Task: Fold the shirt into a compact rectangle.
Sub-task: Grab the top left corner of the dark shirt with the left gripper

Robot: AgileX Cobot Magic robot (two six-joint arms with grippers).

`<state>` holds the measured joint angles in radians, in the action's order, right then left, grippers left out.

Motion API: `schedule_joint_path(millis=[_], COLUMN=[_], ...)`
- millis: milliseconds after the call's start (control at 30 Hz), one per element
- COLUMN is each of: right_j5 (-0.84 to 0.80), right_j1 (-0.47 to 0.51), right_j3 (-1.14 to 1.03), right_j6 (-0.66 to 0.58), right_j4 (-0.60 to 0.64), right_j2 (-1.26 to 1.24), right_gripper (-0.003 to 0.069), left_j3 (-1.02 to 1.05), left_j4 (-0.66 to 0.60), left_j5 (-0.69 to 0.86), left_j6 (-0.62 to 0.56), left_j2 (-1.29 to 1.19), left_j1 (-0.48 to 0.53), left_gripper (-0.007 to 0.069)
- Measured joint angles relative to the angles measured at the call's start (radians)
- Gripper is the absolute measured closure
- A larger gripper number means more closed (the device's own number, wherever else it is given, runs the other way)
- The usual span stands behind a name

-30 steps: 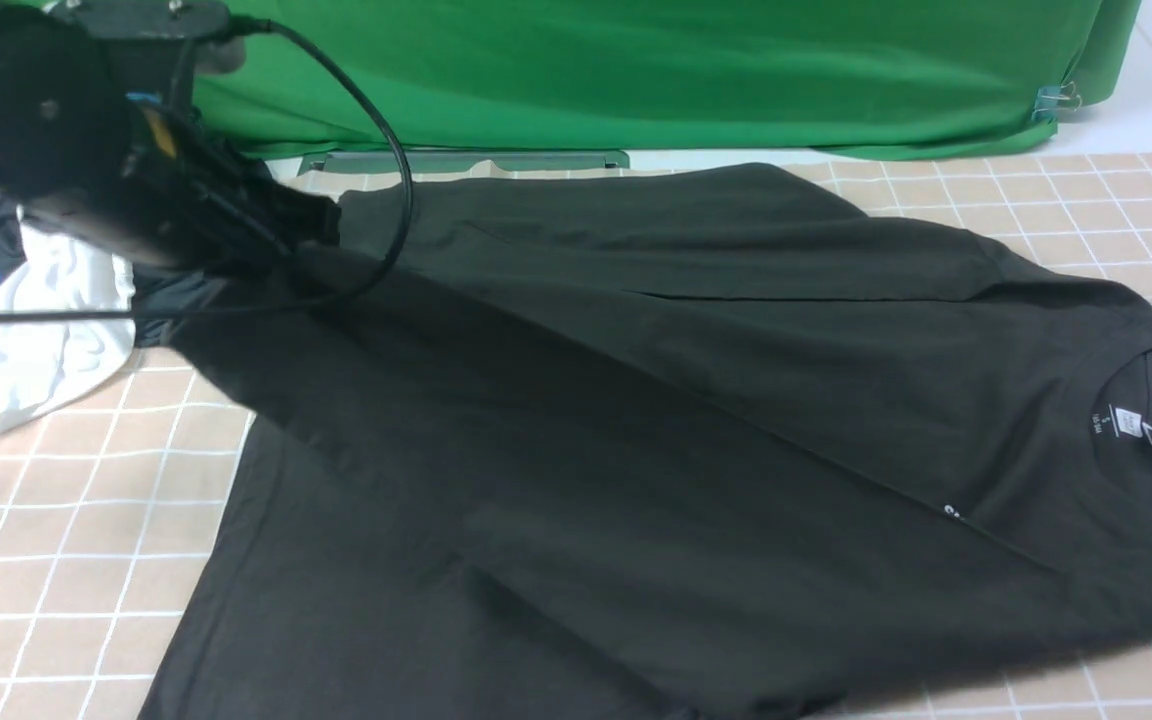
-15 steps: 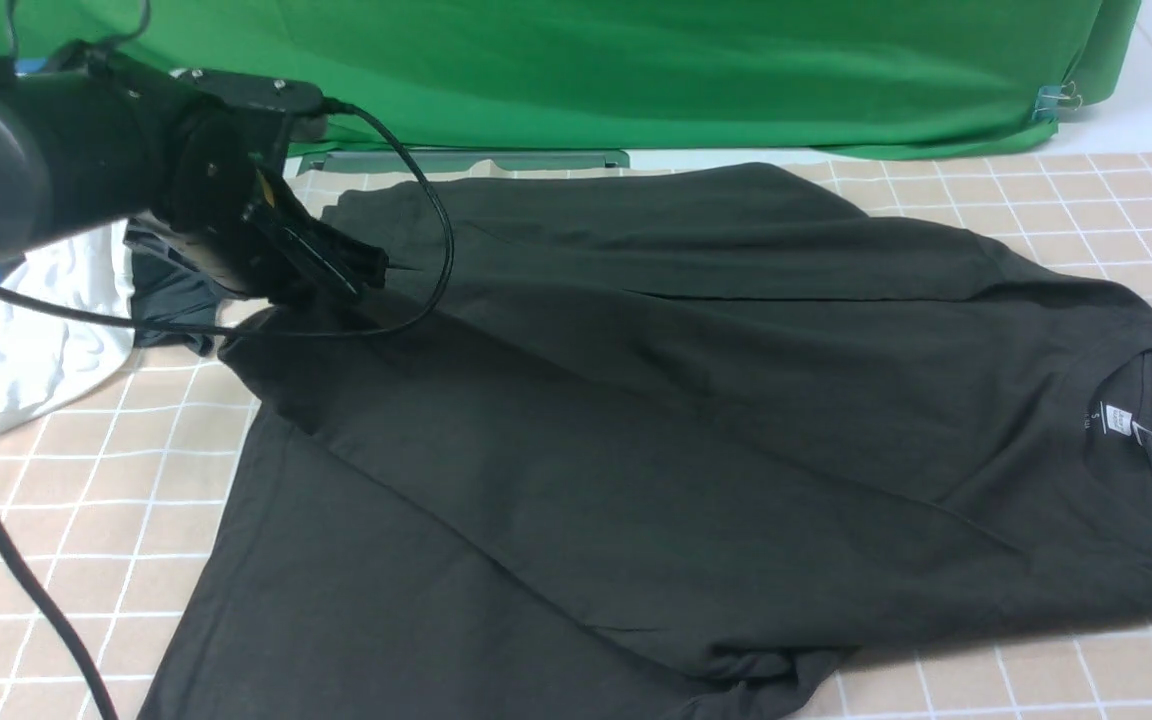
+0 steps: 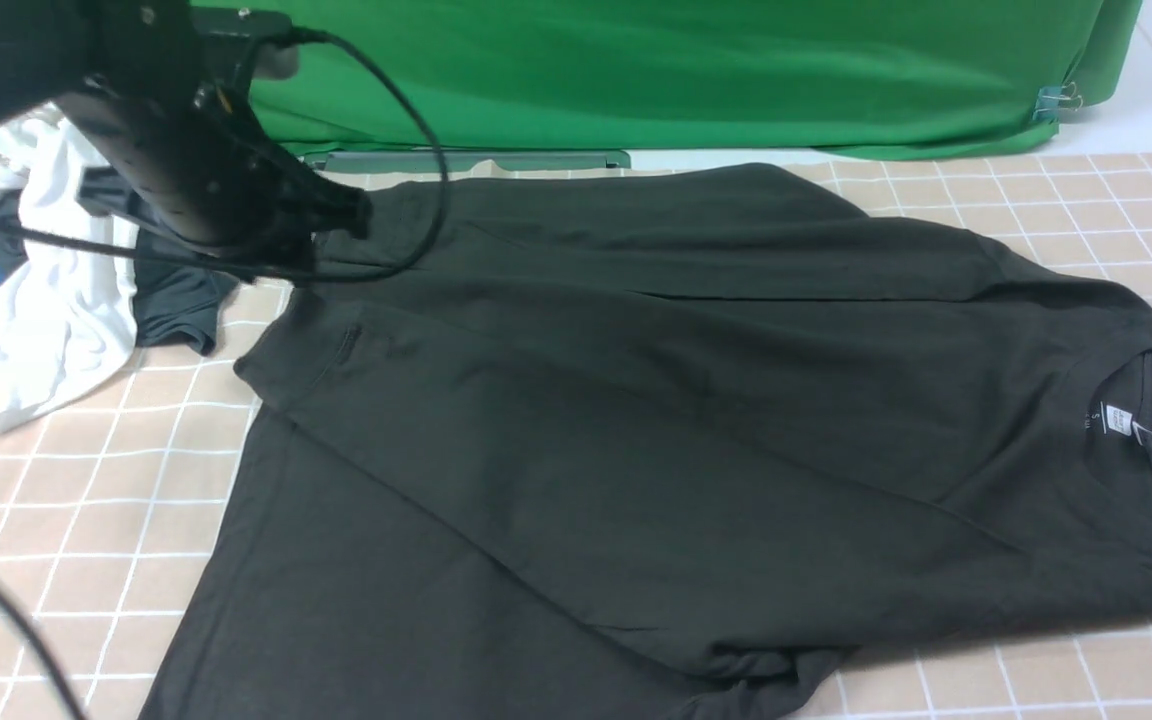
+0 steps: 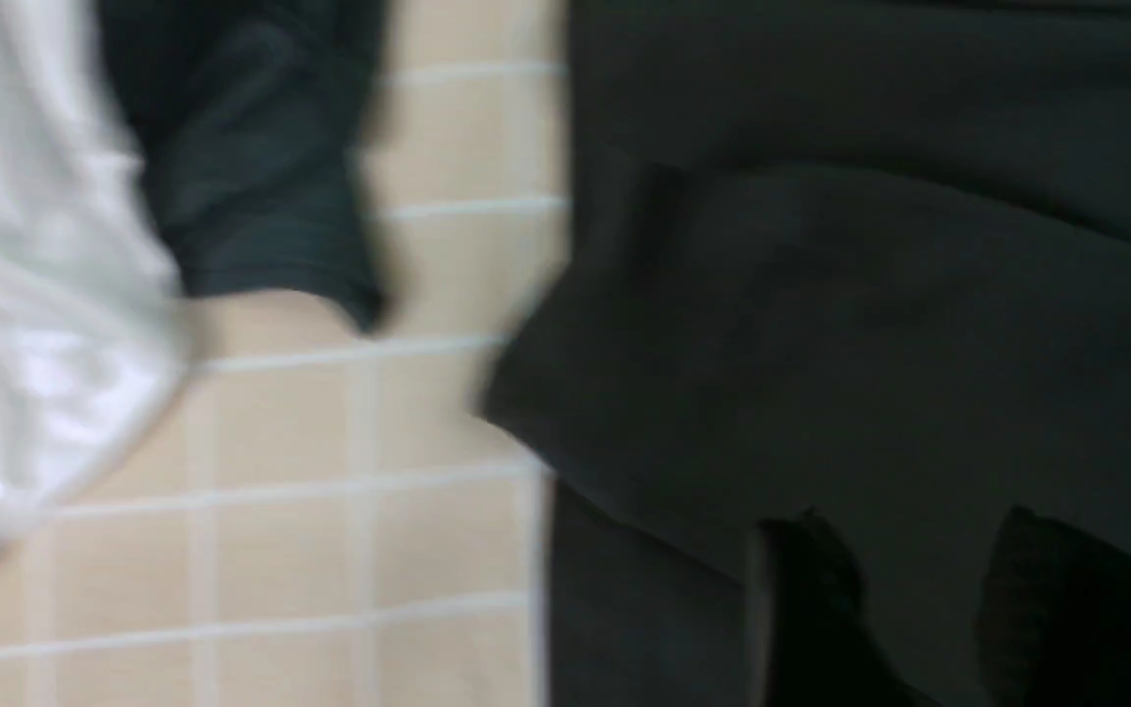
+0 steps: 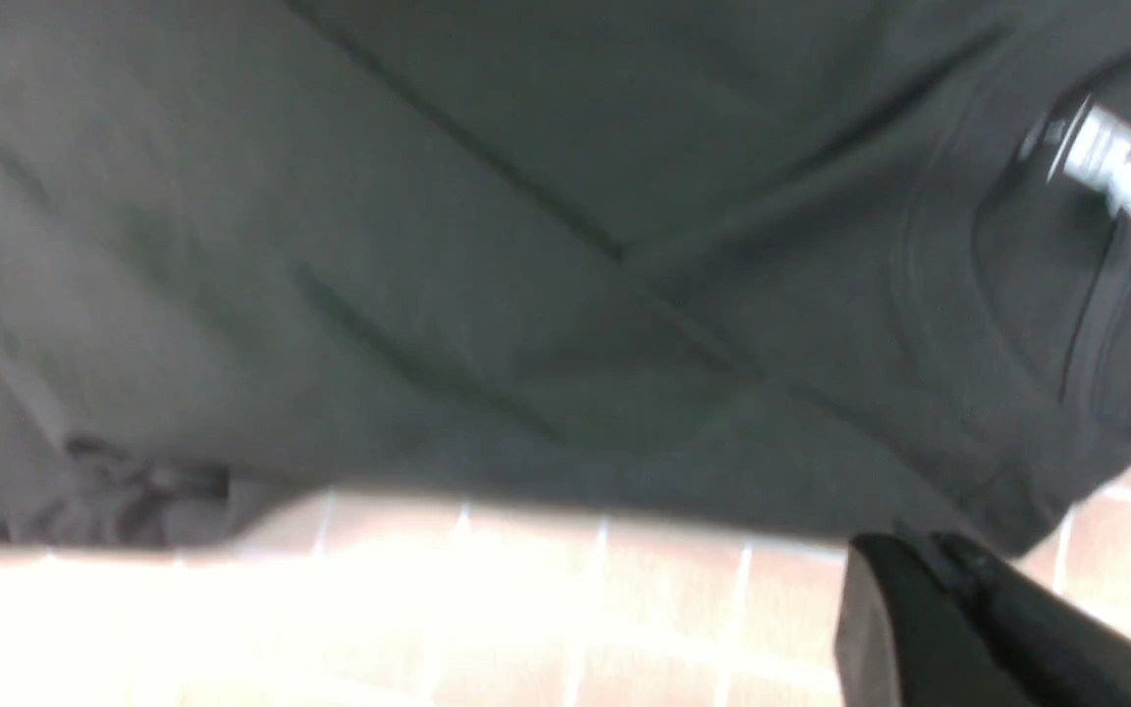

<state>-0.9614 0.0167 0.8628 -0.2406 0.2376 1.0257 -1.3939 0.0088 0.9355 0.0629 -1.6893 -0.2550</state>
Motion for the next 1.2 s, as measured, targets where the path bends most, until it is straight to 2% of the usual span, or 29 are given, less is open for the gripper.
schedule_joint_path(millis=[33,67,233,300,467,567,667,800,900,967,1067,1100,1167,1200], right_j5=[-0.032,-0.061,-0.088,-0.081,-0.011,0.031,0.061,0.101,0.115,0.116,0.116,0.116,0.115,0.115], right_j1=[0.0,0.0,0.0,0.0,0.0,0.0,-0.004,-0.04,-0.067,-0.084,-0.099,-0.101,-0.101,-0.1], right_j3=[0.019,0.041,0.067,0.069,0.069,0.069,0.069,0.069,0.069,0.069,0.074,0.074,0.074,0.074], right_j6=[0.0,0.0,0.005,0.008,0.008,0.008,0.008,0.004,0.001,0.001,0.001,0.001,0.001,0.001], right_j4=[-0.006,-0.008,-0.017,-0.017,-0.02,-0.008,-0.002,-0.001,-0.003,-0.018,-0.06,-0.065,-0.068,-0.071], right_j2=[0.046,0.091,0.228,0.275,0.396,0.483,0.555,0.634,0.677,0.701,0.711,0.711,0.702,0.692], right_gripper=[0.0621,0.0621,0.0591,0.0535,0.0279,0.0148,0.0093,0.0075,0.0079,0.0119,0.0333,0.044,0.0558,0.0589], left_j3=[0.046,0.094,0.274,0.333,0.43,0.436,0.436,0.436,0.436,0.436,0.436,0.436,0.436,0.436], left_j4=[-0.062,-0.091,-0.203,-0.251,-0.29,-0.3,-0.313,-0.314,-0.314,-0.314,-0.314,-0.314,-0.314,-0.314], left_j5=[-0.004,-0.012,-0.086,-0.115,-0.193,-0.236,-0.262,-0.282,-0.291,-0.291,-0.294,-0.295,-0.295,-0.294], left_j6=[-0.033,-0.048,-0.053,-0.048,-0.048,-0.048,-0.048,-0.048,-0.048,-0.048,-0.048,-0.048,-0.048,-0.048], left_j2=[0.039,0.073,0.153,0.155,0.104,0.052,0.017,-0.006,-0.007,-0.007,-0.007,-0.007,-0.007,-0.007], left_j1=[-0.035,-0.067,-0.243,-0.316,-0.479,-0.525,-0.529,-0.529,-0.529,-0.529,-0.529,-0.529,-0.529,-0.529], left_gripper=[0.0517,0.0564,0.0609,0.0609,0.0606,0.0606,0.0606,0.0606,0.0606,0.0606,0.0606,0.0606,0.0606,0.0606])
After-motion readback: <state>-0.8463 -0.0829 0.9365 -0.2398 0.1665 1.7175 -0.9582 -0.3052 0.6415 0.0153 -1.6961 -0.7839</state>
